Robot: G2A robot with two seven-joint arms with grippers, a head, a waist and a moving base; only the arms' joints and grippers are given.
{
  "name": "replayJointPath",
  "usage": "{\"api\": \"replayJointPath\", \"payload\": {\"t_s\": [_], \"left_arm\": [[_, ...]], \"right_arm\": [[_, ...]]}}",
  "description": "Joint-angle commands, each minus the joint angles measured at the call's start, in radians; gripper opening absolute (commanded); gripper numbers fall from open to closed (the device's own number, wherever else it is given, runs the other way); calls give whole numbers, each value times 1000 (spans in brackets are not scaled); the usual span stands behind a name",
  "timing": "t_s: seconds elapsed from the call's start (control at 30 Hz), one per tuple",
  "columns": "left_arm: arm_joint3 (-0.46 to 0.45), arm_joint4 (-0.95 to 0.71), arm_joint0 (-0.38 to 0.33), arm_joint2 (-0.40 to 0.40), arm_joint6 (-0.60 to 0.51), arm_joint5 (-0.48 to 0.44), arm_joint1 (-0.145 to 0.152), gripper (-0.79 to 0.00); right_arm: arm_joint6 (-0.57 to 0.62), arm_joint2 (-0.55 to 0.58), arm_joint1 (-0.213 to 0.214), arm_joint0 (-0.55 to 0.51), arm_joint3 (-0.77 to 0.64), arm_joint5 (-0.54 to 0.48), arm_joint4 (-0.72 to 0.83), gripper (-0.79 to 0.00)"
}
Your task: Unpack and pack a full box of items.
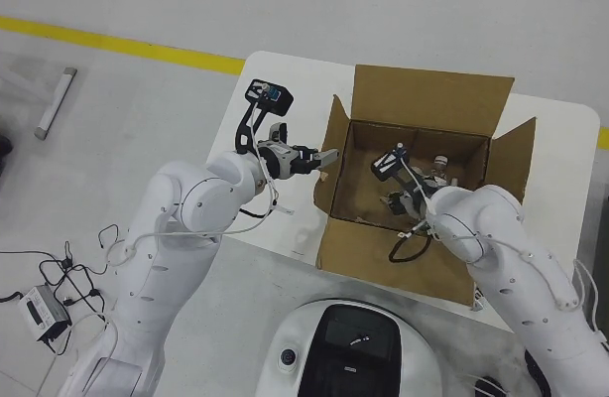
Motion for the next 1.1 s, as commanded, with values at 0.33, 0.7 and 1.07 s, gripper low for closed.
{"api": "replayJointPath", "payload": {"t_s": [0.33,0.7,1.07], "left_arm": [[0,0,0,0,0,0,0,0],[0,0,0,0,0,0,0,0],[0,0,0,0,0,0,0,0]], "right_arm": [[95,446,52,-31,-434,-70,100,-785],[345,797,88,-148,-508,-69,-9,-785],[378,1025,103,-535,-521,-33,-78,-785]]}}
